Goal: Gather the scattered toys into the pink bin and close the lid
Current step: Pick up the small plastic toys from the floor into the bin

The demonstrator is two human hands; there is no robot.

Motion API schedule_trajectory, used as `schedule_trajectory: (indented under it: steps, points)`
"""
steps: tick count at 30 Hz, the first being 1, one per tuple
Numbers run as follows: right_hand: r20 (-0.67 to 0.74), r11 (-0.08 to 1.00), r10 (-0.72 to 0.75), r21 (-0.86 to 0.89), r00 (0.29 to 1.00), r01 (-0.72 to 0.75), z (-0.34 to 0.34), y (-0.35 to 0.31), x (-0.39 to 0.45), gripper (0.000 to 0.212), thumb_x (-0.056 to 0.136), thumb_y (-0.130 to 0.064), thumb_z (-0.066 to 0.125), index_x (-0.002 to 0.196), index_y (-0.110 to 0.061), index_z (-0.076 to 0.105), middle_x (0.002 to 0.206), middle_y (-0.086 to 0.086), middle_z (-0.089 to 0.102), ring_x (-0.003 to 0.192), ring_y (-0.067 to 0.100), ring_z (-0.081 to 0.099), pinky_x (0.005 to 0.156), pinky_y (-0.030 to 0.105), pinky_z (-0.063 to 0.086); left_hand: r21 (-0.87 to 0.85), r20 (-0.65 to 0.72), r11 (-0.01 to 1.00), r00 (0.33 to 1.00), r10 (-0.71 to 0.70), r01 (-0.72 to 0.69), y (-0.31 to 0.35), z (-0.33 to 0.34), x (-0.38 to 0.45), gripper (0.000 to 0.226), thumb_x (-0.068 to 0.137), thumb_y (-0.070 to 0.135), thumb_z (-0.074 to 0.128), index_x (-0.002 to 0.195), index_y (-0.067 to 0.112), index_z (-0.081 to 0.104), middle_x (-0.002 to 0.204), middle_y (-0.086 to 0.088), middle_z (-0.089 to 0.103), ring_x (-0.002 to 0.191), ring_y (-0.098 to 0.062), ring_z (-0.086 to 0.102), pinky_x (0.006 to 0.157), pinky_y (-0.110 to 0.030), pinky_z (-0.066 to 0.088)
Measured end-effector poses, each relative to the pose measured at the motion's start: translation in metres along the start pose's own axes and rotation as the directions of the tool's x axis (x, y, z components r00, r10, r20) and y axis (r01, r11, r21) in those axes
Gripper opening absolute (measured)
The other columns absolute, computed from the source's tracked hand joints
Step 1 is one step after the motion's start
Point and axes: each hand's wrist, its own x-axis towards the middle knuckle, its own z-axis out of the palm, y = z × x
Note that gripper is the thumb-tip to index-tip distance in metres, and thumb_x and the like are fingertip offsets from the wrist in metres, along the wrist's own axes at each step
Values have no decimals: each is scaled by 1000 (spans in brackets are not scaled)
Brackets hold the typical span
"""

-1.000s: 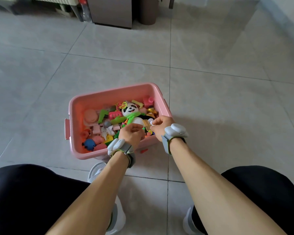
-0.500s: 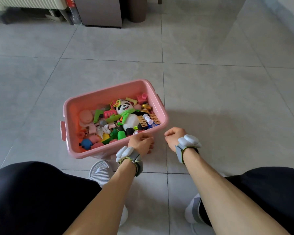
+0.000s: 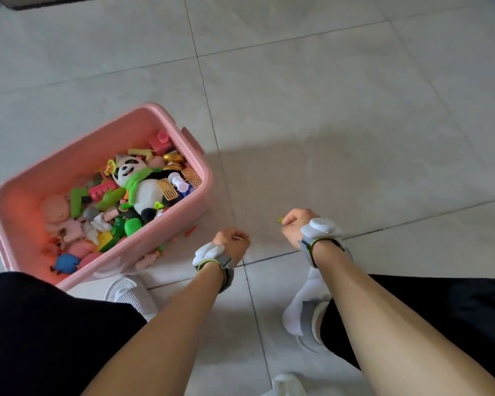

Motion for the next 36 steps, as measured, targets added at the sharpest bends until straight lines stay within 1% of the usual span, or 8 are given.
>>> schedule_trajectory:
  steps: [6, 10, 14, 23, 27, 31, 33, 36]
  points:
    - [71, 995, 10, -95, 997, -3, 13, 22, 40, 33, 81, -10, 53, 108, -24, 66, 131, -5, 60, 115, 24, 59, 95, 25, 48, 0, 29, 996, 996, -85, 85, -3, 19, 29, 20, 87, 4, 61, 75, 21, 62, 69, -4, 61, 57, -16, 56, 55, -22, 44]
    - [66, 988, 7, -154, 998, 3, 30, 23, 61, 41, 85, -8, 53, 125, -18, 55, 131, 5, 52, 121, 27, 51, 91, 27, 43, -48, 32, 990, 991, -132, 133, -4, 19, 44, 19, 87, 4, 62, 77, 20, 63, 76, -7, 62, 60, -17, 56, 57, -24, 45]
    - [4, 983, 11, -181, 1000, -10, 47, 25, 76, 47, 81, -5, 52, 126, -15, 45, 131, 10, 37, 119, 31, 44, 93, 32, 44, -60, 46, 987, 988, -150, 153, -4, 17, 54, 16, 88, 2, 61, 82, 17, 62, 81, -7, 62, 61, -15, 57, 57, -27, 45]
    - [83, 962, -14, -270, 996, 36, 71, 0, 97, 42, 76, -3, 57, 116, -8, 48, 130, 15, 32, 114, 34, 41, 82, 32, 42, -153, -6, 963, 974, -225, 222, -19, 0, 64, 11, 87, 5, 64, 93, 14, 67, 86, -5, 66, 65, -15, 60, 65, -28, 51]
    - [176, 959, -7, -279, 984, 57, 79, -8, 94, 34, 96, -12, 47, 130, -8, 48, 136, 19, 39, 123, 35, 45, 97, 38, 40, -212, -18, 945, 966, -260, 250, -25, 3, 62, 11, 87, 5, 64, 89, 16, 66, 83, -4, 66, 64, -13, 60, 63, -26, 51]
    - [215, 947, -4, -312, 977, 72, 90, -14, 80, 37, 91, -9, 52, 129, -6, 48, 127, 13, 41, 120, 30, 49, 100, 32, 41, -254, -19, 934, 964, -264, 251, -27, 1, 60, 14, 87, 6, 64, 83, 19, 66, 83, -3, 67, 67, -15, 61, 65, -29, 52]
    - [249, 939, 1, -334, 969, 85, 95, -15, 74, 37, 93, -10, 52, 129, -5, 49, 134, 17, 43, 120, 31, 50, 96, 32, 41, -178, -44, 964, 977, -210, 199, -34, -2, 60, 14, 86, 12, 64, 82, 24, 67, 87, 0, 68, 74, -19, 62, 67, -30, 50]
    - [315, 912, -51, -372, 948, 172, 105, -23, 68, 35, 97, -13, 49, 131, -7, 52, 138, 14, 46, 125, 29, 48, 94, 30, 40, 296, -162, 953, 987, -13, 61, -53, -19, 56, 21, 88, 21, 61, 108, 26, 64, 122, 0, 58, 111, -22, 56, 86, -25, 42]
